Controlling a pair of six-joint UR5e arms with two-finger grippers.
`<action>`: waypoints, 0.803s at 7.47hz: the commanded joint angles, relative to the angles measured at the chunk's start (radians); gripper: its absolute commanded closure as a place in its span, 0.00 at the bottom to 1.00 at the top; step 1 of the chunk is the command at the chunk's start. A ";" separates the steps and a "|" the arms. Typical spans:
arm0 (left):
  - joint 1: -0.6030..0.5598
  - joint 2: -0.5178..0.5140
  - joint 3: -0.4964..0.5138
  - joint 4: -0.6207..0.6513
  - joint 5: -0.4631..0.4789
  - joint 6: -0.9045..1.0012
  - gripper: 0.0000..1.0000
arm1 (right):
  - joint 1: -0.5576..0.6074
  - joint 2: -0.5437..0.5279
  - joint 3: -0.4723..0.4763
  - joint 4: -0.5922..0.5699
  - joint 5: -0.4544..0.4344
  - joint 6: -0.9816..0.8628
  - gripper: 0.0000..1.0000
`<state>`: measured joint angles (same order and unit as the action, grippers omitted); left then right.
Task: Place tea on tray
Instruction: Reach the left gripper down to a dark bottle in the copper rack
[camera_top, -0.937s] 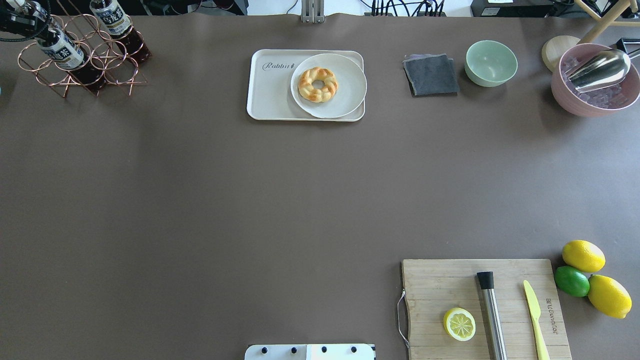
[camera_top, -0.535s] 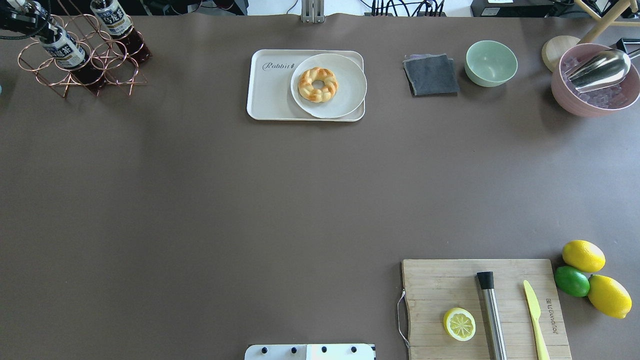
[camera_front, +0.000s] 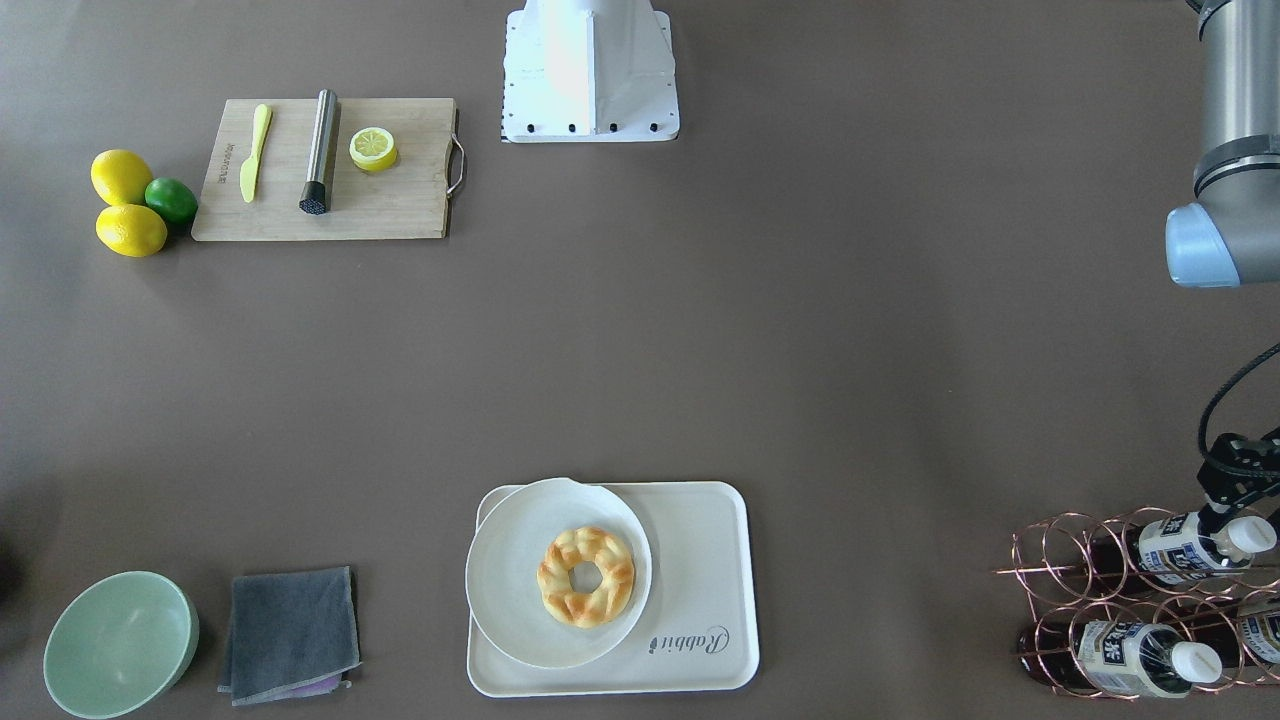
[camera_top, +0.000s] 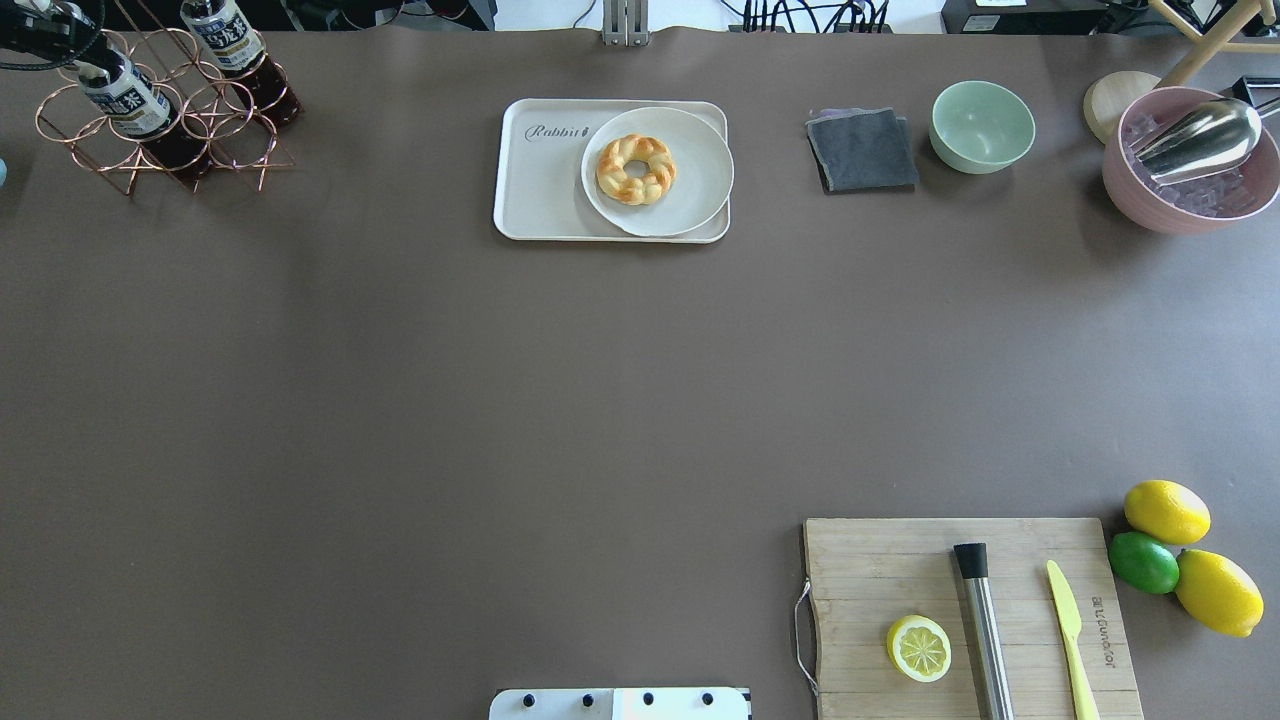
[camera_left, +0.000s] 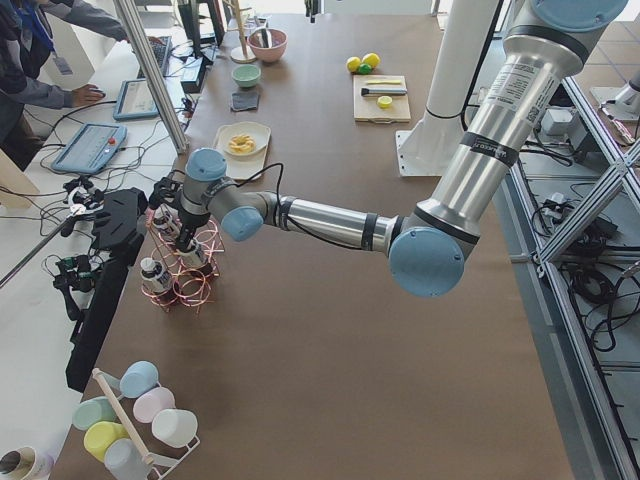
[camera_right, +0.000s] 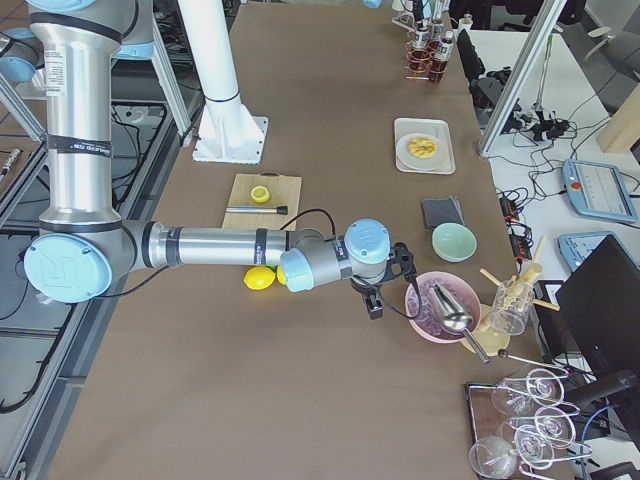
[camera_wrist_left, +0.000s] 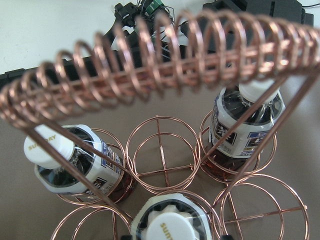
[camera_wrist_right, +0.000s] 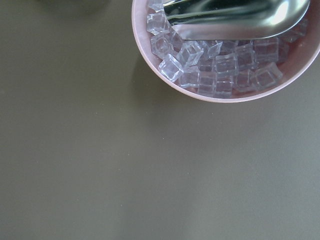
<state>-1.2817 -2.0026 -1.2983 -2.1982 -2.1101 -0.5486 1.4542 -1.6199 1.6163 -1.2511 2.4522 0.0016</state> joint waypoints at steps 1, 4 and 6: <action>-0.001 -0.013 0.010 0.003 0.024 -0.001 0.42 | 0.000 -0.006 0.000 0.001 -0.001 0.000 0.01; -0.002 -0.013 0.020 0.000 0.024 -0.001 0.49 | 0.000 -0.006 0.002 0.001 -0.001 -0.002 0.01; -0.002 -0.013 0.025 0.002 0.022 -0.016 1.00 | 0.000 -0.009 0.011 0.001 -0.001 0.000 0.01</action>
<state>-1.2839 -2.0158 -1.2780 -2.1982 -2.0869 -0.5515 1.4542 -1.6262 1.6190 -1.2502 2.4513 0.0001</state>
